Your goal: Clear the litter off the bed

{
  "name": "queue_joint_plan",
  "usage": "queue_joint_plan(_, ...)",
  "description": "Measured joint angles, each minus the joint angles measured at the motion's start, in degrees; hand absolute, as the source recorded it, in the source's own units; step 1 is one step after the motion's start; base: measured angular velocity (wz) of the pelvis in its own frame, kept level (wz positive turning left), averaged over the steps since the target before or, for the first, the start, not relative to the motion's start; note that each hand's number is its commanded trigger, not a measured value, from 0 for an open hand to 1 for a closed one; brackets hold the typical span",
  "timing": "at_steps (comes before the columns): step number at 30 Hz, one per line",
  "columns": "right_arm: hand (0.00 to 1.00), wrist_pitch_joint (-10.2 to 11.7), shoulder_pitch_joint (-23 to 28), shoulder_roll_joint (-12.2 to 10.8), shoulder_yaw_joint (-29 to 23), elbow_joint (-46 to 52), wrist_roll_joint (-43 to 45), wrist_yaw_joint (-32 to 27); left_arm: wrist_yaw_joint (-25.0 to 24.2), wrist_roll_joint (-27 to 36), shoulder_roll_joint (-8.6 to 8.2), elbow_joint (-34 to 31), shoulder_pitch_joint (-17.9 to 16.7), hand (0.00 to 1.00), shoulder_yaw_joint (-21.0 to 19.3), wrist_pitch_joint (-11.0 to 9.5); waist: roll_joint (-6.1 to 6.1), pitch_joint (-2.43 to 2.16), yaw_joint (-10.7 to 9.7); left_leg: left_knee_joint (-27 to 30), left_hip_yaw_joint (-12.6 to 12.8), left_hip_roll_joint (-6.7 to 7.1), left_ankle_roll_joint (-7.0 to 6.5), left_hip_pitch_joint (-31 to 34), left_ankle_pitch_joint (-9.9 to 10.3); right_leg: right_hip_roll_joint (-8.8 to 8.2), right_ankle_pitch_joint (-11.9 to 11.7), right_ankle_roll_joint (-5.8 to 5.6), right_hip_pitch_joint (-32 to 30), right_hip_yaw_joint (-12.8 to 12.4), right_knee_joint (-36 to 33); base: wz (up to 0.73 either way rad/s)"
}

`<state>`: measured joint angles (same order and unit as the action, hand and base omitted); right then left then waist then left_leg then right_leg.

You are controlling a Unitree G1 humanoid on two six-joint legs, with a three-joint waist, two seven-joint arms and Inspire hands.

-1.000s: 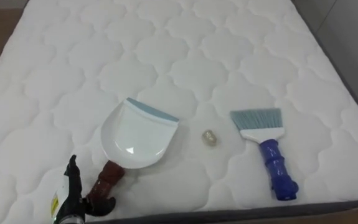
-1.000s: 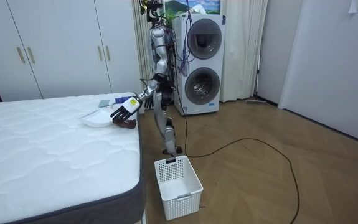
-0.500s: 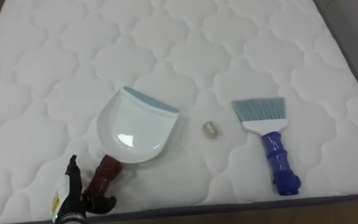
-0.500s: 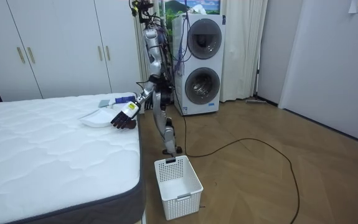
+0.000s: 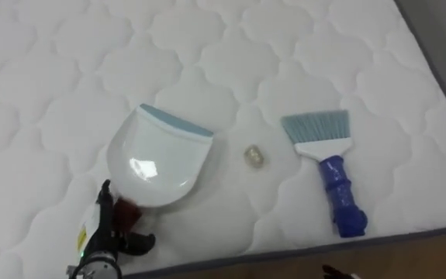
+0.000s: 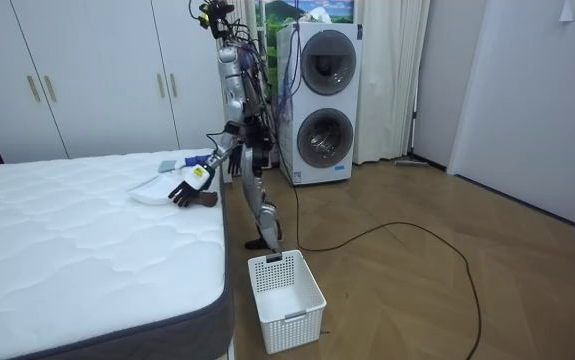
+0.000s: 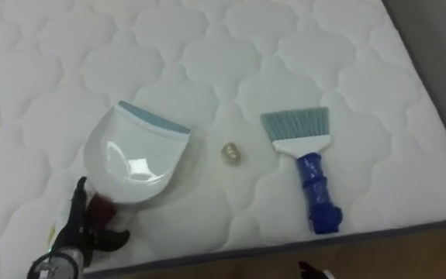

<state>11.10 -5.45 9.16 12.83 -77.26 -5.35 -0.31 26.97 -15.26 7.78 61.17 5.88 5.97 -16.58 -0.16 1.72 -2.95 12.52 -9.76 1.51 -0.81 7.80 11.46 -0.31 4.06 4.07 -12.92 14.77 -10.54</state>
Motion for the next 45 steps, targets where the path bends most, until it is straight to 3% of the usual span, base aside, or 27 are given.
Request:
queue_joint_plan(3, 0.00, 0.01, -0.35, 0.00, 0.31, -0.59, -0.18, -0.25, 0.26, 0.01, 0.13, 1.58, 2.41, 0.00, 0.48, -0.10, -0.25, 0.17, -1.17, -0.99, 6.12, -0.91, 0.05, 0.75, -0.24, 0.13, 0.04, -0.04, -0.22, -1.02, -0.07, 0.30)
queue_joint_plan(5, 0.00, -0.12, -0.35, -0.07, 0.41, -0.56, -0.67, -0.12, 0.32, -0.01, 0.32, 2.92, 3.63, 0.00, 1.59, -0.22, -0.77, 0.17, -1.24, -1.28, 8.00, -1.06, -0.23, 0.56, -0.42, 0.20, 0.16, -0.22, -0.30, -1.07, -0.13, 0.38)
queue_joint_plan(7, 0.00, -0.58, -0.56, -0.18, 0.58, -0.59, -0.75, 0.18, 0.26, -0.07, 0.74, 3.79, 3.97, 0.00, 2.34, -0.21, -1.45, -0.05, -0.90, -1.08, 8.11, -0.87, -0.30, 0.70, -0.44, 0.17, 0.16, -0.24, -0.25, -0.61, 0.00, 0.08)
queue_joint_plan(15, 0.00, -1.47, -0.84, -0.05, 1.12, -0.66, -1.43, 0.81, -0.50, -0.12, 0.98, 5.41, 3.29, 0.00, 3.79, 0.29, -0.91, 0.02, -0.08, -0.93, 8.98, -0.62, -1.60, 1.66, -0.56, -0.24, 0.24, -0.64, -0.54, -0.68, -0.03, 0.01)
queue_joint_plan(18, 0.00, -2.48, -1.39, 0.25, 1.49, -0.86, -1.87, 1.06, -0.53, -0.11, 0.69, 5.64, 3.19, 0.00, 3.83, 1.28, -0.47, -0.04, 0.01, -1.14, 9.49, -0.69, -1.51, 2.01, -0.69, -0.13, 0.10, -0.38, -1.09, -0.81, -0.24, 0.00)
queue_joint_plan(24, 0.00, -2.46, -1.37, 0.28, 1.71, -0.85, -2.89, 1.25, -0.53, -0.10, 0.64, 5.80, 3.14, 0.00, 3.83, 2.21, -0.38, -0.10, 0.02, -0.85, 9.72, -0.71, -1.20, 2.07, -1.12, 0.00, 0.03, -0.05, -1.12, -0.86, -0.20, 0.00)
queue_joint_plan(45, 0.00, -2.52, -1.61, 0.29, 1.73, -1.32, -3.29, 1.78, -0.86, 0.02, 0.74, 6.05, 3.19, 0.00, 3.76, 2.47, -0.47, -0.15, -0.44, -0.73, 9.72, -0.79, -1.25, 1.79, -1.16, -0.23, 0.04, -0.05, -1.03, -0.67, -0.28, 0.00)
